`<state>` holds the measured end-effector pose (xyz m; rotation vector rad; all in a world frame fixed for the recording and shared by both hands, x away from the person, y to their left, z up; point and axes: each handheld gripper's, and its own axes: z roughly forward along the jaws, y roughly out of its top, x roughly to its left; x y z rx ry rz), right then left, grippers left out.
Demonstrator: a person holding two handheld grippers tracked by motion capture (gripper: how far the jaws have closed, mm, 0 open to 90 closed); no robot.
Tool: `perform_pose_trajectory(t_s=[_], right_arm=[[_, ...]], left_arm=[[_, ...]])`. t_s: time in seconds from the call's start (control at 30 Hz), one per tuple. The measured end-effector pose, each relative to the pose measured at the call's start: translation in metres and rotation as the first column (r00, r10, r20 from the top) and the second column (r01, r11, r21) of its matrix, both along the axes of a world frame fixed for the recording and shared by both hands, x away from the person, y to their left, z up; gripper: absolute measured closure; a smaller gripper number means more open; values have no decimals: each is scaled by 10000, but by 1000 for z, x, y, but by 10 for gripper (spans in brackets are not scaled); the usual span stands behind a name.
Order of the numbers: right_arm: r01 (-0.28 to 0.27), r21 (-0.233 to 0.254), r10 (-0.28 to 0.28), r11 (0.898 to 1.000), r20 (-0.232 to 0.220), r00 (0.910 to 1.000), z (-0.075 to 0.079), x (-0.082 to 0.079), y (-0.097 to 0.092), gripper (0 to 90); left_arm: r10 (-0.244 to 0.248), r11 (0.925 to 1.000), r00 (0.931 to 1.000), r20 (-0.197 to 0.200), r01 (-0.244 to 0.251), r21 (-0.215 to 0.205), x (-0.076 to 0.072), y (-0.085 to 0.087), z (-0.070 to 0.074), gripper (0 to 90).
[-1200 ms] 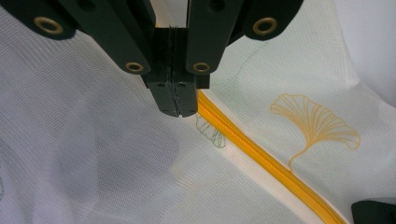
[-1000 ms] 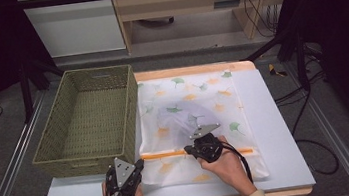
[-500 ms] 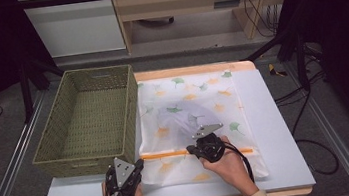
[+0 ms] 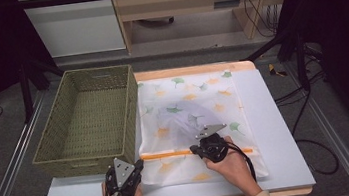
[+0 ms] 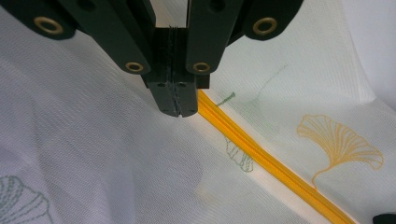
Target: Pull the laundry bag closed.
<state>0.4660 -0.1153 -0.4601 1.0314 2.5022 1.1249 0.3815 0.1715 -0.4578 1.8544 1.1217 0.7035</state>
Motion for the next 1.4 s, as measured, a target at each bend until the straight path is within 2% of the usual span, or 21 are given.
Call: perform_pose_trajectory(t_s=[0.53, 0.6, 0.83, 1.17, 1.4], right_arm=[[335, -174, -337, 9993, -106, 9994, 5, -3, -9, 900], [386, -341, -388, 9987, -59, 9992, 6, -4, -10, 900], [613, -304, -617, 9977, -115, 9980, 8, -7, -14, 900], [1060, -416, -1065, 9935, -107, 9943, 11, -12, -31, 900], [1424, -319, -1431, 9893, -205, 9895, 8, -17, -46, 900]], left_arm=[[83, 10000, 10000, -11, -83, 31, 0, 1, -4, 892], [105, 9999, 9999, 12, -105, 33, 0, 2, -3, 892], [128, 9999, 9999, 92, -128, -33, -1, 2, -2, 892], [156, 9998, 9998, 119, -154, -112, -2, 3, -4, 892], [120, 9999, 9999, 56, -120, -120, -3, 4, -7, 892]])
